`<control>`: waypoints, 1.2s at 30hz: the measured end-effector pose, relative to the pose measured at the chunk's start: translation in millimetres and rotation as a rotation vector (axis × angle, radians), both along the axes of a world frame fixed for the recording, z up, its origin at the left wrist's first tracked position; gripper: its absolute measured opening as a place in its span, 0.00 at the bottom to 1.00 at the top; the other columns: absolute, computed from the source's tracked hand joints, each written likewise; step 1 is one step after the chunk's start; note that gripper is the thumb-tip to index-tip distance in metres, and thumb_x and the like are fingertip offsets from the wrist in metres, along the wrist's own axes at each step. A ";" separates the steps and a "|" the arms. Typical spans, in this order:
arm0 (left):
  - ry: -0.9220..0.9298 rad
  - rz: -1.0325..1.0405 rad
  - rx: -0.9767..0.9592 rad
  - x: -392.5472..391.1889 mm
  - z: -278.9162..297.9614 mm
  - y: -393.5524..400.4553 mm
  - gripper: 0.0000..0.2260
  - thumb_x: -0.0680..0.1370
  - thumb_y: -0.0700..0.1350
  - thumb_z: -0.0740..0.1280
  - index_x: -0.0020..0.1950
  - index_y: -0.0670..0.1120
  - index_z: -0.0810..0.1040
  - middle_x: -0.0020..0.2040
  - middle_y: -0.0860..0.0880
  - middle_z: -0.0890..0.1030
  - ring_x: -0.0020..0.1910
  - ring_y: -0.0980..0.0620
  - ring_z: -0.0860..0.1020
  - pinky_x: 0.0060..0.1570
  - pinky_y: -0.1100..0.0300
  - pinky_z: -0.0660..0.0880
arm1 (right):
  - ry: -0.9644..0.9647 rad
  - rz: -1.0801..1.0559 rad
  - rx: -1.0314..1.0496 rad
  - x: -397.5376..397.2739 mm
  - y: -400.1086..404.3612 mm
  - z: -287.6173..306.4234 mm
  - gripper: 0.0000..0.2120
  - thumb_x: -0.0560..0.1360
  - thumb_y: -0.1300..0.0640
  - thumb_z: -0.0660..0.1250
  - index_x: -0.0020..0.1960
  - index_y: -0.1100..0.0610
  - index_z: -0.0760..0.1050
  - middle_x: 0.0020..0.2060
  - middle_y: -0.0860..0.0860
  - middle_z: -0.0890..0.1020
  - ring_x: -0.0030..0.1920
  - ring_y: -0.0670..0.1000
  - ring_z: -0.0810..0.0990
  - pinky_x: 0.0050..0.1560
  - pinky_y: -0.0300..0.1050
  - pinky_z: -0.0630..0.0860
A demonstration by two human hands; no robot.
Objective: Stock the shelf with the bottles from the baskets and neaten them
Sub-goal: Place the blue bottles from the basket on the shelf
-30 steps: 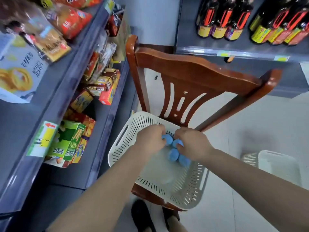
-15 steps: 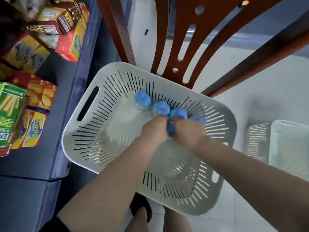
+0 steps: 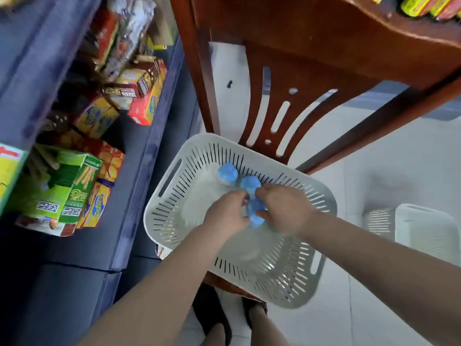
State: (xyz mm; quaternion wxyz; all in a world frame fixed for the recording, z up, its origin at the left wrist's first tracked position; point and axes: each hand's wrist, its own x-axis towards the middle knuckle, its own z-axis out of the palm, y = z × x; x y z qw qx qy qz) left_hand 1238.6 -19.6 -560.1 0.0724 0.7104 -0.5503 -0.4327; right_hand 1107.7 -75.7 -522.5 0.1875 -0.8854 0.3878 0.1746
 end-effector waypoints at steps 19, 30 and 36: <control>0.238 0.390 -0.755 98.4 372.9 74.9 0.17 0.71 0.33 0.71 0.55 0.50 0.74 0.48 0.51 0.78 0.42 0.58 0.76 0.44 0.69 0.72 | -0.942 0.106 0.012 83.0 14.3 377.1 0.13 0.74 0.56 0.66 0.57 0.60 0.75 0.50 0.51 0.79 0.50 0.50 0.77 0.55 0.40 0.70; 0.247 0.553 -1.001 125.3 520.8 176.5 0.21 0.61 0.53 0.75 0.52 0.52 0.77 0.49 0.54 0.83 0.49 0.55 0.81 0.51 0.62 0.77 | -1.273 0.408 0.577 151.1 76.6 523.8 0.14 0.76 0.69 0.61 0.54 0.52 0.73 0.49 0.45 0.80 0.46 0.35 0.79 0.49 0.30 0.74; 0.096 0.754 -1.122 129.2 556.0 233.1 0.21 0.63 0.46 0.77 0.54 0.47 0.77 0.51 0.48 0.84 0.51 0.49 0.81 0.53 0.54 0.78 | -1.327 0.584 0.671 188.1 120.6 560.3 0.14 0.75 0.70 0.63 0.56 0.56 0.74 0.48 0.45 0.80 0.45 0.36 0.80 0.48 0.30 0.75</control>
